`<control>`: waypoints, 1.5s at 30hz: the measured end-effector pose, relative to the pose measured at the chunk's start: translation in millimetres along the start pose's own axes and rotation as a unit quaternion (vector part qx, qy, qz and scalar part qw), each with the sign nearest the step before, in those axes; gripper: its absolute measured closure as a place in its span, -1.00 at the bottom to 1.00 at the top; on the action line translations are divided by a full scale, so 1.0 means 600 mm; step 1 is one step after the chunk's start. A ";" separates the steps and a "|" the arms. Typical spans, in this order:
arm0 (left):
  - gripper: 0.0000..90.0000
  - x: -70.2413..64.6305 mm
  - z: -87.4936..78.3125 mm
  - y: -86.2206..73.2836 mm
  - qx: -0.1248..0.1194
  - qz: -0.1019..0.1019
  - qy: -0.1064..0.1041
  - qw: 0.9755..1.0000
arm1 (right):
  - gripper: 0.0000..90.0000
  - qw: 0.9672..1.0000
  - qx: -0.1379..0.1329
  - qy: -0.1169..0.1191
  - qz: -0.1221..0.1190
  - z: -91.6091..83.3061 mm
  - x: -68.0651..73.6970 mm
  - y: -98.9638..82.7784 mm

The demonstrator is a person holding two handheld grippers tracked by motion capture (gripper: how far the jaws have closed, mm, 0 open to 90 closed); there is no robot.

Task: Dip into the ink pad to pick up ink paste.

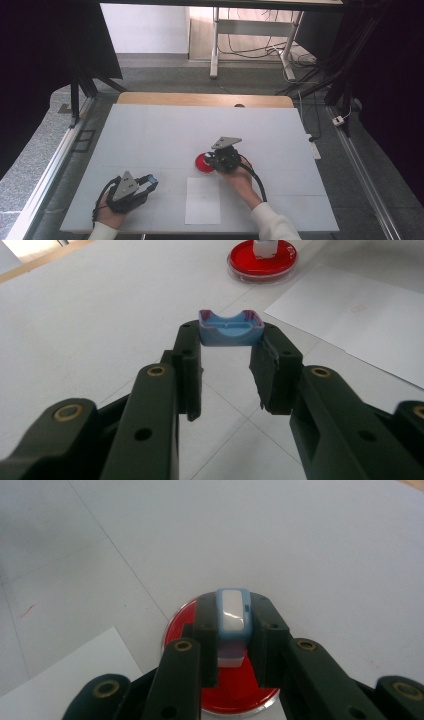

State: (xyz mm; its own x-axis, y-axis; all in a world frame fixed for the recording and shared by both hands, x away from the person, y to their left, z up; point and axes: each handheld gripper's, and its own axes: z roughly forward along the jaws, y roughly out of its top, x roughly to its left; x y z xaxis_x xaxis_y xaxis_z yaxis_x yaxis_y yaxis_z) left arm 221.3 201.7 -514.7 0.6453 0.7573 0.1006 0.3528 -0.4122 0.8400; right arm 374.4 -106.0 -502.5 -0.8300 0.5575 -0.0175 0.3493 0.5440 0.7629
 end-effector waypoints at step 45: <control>0.46 0.000 0.003 0.000 0.003 0.000 -0.002 1.000 | 0.67 1.000 -0.005 -0.006 -0.003 -0.005 -0.015 0.003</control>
State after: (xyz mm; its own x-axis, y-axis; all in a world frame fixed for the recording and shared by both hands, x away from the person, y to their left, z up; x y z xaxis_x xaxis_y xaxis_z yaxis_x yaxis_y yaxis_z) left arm 222.4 201.0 -515.6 0.6486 0.7548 0.0979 0.3571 -0.4154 0.8366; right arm 381.4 -111.6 -499.0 -0.8264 0.5622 -0.0305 0.3399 0.5414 0.7690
